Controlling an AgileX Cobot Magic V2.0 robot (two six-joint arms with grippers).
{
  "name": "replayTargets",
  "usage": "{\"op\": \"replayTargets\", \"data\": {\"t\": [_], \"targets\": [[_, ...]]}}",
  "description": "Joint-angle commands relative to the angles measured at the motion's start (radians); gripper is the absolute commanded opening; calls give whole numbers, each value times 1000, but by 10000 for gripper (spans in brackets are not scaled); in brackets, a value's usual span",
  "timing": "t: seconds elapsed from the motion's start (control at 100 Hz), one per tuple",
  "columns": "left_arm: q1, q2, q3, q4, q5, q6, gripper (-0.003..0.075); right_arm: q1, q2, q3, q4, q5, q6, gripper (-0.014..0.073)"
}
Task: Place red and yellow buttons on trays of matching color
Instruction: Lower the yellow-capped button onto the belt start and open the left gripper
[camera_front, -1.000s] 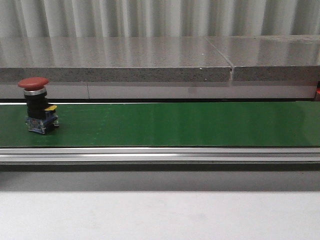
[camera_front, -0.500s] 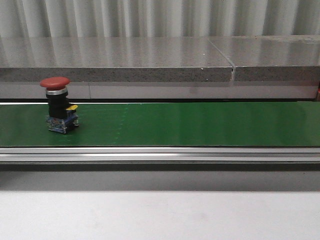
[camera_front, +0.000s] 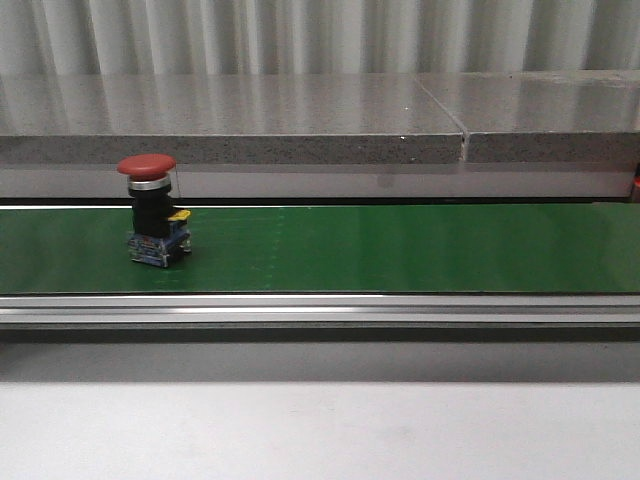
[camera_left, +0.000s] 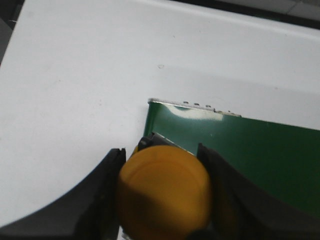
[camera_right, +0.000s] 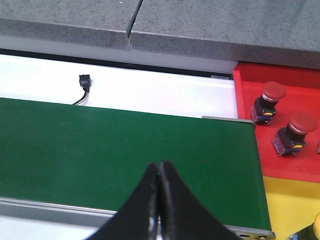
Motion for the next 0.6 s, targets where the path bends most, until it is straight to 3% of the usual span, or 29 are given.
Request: {"op": "replayTargets", "data": {"t": [0.0,0.31,0.59], "targets": [[-24,-65,30,-11,-76,-5,-20,2,-4,-26,5,-71,-11,-67],[-66,-75,197,-38,-204,-5,-20,2,-4,-26,5,-71,-11,-67],[-66,-13,217,-41,-239,-5,-20,2,-4,-26,5,-71,-11,-67]]}}
